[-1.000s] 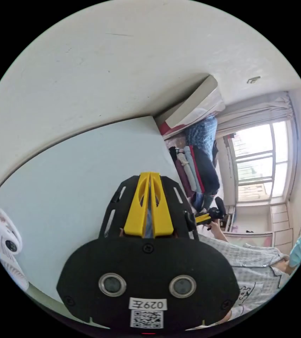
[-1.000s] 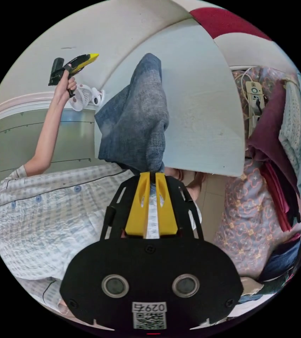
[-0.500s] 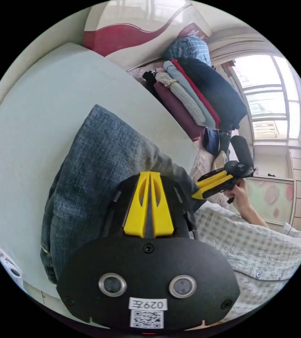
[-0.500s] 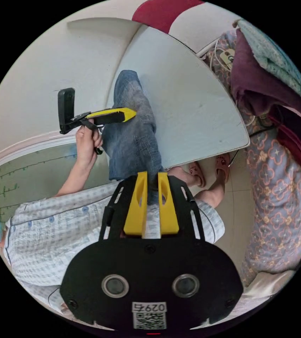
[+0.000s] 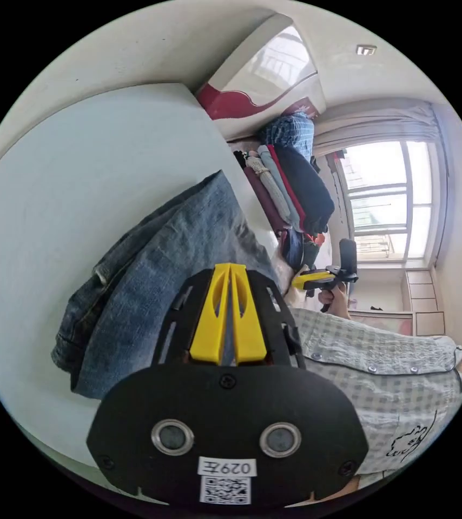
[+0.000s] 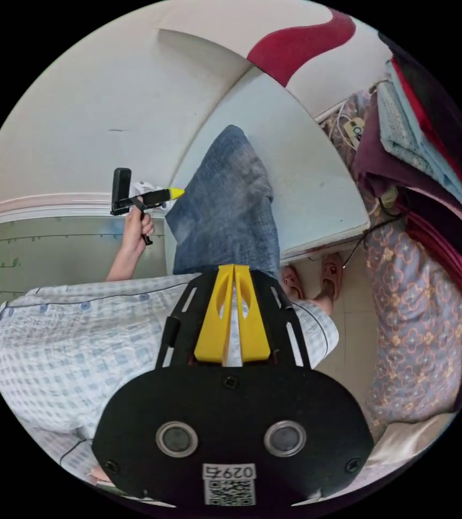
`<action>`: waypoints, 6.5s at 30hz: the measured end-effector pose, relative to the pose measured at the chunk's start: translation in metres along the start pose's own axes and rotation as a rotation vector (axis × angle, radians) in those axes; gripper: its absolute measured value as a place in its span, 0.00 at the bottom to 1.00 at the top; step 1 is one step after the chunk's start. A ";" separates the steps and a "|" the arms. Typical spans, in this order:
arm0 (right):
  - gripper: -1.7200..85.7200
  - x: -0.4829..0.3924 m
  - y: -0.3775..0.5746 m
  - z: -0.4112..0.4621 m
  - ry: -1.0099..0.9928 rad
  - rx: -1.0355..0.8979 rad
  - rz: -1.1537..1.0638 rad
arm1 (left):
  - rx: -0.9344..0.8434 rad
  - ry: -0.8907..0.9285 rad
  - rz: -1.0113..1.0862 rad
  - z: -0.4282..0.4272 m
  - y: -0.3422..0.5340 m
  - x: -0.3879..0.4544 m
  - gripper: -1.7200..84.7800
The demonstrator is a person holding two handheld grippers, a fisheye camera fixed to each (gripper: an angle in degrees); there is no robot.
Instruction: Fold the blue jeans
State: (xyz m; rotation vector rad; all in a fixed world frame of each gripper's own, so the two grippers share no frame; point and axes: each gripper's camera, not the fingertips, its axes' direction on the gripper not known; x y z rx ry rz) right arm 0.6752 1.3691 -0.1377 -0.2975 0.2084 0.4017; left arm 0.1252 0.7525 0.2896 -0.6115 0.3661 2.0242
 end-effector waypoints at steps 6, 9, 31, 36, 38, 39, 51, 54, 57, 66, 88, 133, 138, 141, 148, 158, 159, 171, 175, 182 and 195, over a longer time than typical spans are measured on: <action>0.01 -0.016 -0.091 0.094 -0.163 -0.252 -0.243 | -0.045 -0.140 -0.181 0.032 0.073 -0.044 0.01; 0.01 -0.013 -0.114 0.166 0.054 -0.542 -0.308 | 0.025 -0.036 -0.257 0.016 0.096 -0.071 0.01; 0.01 -0.107 -0.205 0.386 -0.277 -0.768 -0.535 | 0.337 0.079 -0.433 0.002 0.294 -0.080 0.01; 0.01 -0.074 -0.228 0.404 -0.251 -0.693 -0.366 | 0.309 0.082 -0.494 0.017 0.319 -0.105 0.01; 0.01 -0.069 -0.231 0.407 -0.251 -0.668 -0.336 | 0.289 0.057 -0.486 0.017 0.319 -0.106 0.01; 0.01 -0.067 -0.232 0.407 -0.247 -0.652 -0.326 | 0.271 0.032 -0.479 0.017 0.317 -0.104 0.01; 0.01 -0.046 -0.253 0.397 -0.311 -0.500 -0.206 | -0.048 -0.084 -0.188 0.020 0.269 -0.114 0.01; 0.01 -0.044 -0.254 0.388 -0.321 -0.489 -0.213 | -0.104 -0.107 -0.118 0.019 0.263 -0.114 0.01; 0.01 -0.030 -0.251 0.372 -0.486 -0.490 -0.188 | -0.120 -0.035 -0.086 0.020 0.269 -0.123 0.01; 0.01 0.015 -0.124 0.190 -0.553 -0.097 -0.109 | -0.140 0.081 -0.029 -0.002 0.296 -0.117 0.01; 0.18 0.101 0.064 -0.051 -0.168 -0.009 0.008 | 0.314 0.133 -0.388 0.002 0.475 -0.144 0.02; 0.32 0.150 0.433 -0.306 -0.553 0.082 0.456 | 0.398 0.757 -0.699 0.131 0.552 -0.142 0.10; 0.30 0.158 0.461 -0.296 -0.566 0.099 0.492 | 0.320 0.764 -0.698 0.136 0.532 -0.130 0.10; 0.26 0.140 0.475 -0.301 -0.534 0.105 0.446 | 0.285 0.745 -0.689 0.134 0.520 -0.121 0.10; 0.06 0.090 0.546 -0.348 -0.475 0.090 0.275 | 0.263 0.698 -0.678 0.137 0.502 -0.087 0.10; 0.02 0.003 0.678 -0.491 -0.475 0.124 0.043 | 0.171 0.415 -0.426 0.154 0.485 0.054 0.09; 0.02 -0.004 0.696 -0.517 -0.480 0.135 0.011 | 0.153 0.426 -0.404 0.165 0.482 0.076 0.09; 0.02 -0.026 0.923 -0.815 -0.117 0.559 0.003 | -0.293 0.693 -0.061 0.420 0.310 0.318 0.09; 0.03 -0.010 1.022 -0.871 0.035 0.706 0.237 | -0.520 0.647 0.121 0.521 0.251 0.427 0.08; 0.09 0.135 1.191 -0.846 -0.017 0.716 1.152 | -0.849 0.628 0.218 0.671 0.231 0.529 0.01; 0.11 0.157 0.828 -0.936 0.286 0.319 0.570 | -0.139 0.475 -0.384 0.413 0.337 0.276 0.01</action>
